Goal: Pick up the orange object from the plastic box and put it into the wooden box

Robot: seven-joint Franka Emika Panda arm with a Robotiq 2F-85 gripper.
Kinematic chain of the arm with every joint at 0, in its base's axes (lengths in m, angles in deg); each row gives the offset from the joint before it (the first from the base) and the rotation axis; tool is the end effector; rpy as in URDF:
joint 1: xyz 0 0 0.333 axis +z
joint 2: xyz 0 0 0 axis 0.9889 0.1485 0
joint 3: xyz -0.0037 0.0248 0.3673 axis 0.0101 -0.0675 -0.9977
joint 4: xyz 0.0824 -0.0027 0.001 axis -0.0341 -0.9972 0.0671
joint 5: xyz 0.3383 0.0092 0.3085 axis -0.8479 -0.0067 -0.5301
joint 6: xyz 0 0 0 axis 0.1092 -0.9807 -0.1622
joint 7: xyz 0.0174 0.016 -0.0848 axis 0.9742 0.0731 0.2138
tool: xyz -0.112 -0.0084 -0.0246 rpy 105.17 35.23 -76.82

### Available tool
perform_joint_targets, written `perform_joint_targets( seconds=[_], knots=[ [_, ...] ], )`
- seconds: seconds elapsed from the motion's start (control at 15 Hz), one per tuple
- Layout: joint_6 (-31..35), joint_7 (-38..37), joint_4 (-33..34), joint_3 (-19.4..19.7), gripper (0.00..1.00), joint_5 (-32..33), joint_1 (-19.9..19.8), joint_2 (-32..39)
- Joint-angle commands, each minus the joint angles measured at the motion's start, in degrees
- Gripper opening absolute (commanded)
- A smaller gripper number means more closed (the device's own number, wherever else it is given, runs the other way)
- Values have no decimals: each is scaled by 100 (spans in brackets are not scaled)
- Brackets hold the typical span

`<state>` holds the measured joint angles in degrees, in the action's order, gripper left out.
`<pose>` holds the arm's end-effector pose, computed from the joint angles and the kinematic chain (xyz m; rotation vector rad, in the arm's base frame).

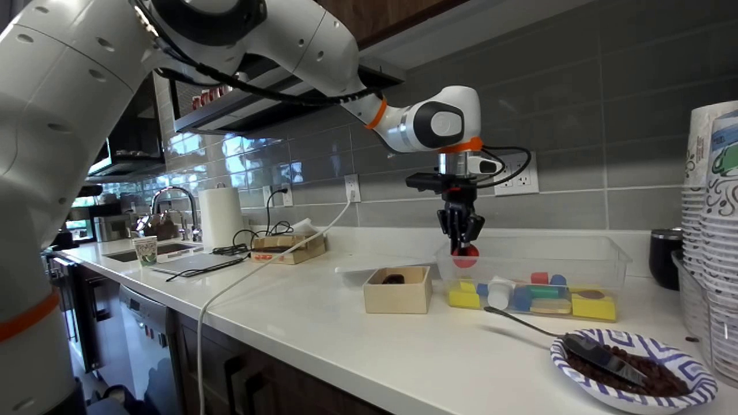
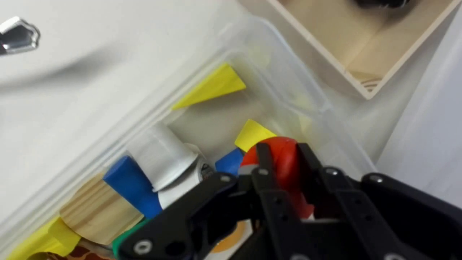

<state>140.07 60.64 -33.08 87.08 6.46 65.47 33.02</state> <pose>0.7120 -0.2861 0.3415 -2.9643 0.7925 -0.0100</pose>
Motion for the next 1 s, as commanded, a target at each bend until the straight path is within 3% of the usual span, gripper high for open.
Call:
perform_joint_targets(
  seconds=[0.0, 0.33, 0.6, 0.93],
  knots=[
    [221, -421, -1369, 227, 6, 217, 260, -1154],
    [357, -984, -2698, 383, 6, 706, 509, -2396],
    [592, -1407, -3789, 286, 6, 1162, 623, -3382],
    [1047, -1402, -4533, 54, 6, 1351, 637, -4005]
  ],
)
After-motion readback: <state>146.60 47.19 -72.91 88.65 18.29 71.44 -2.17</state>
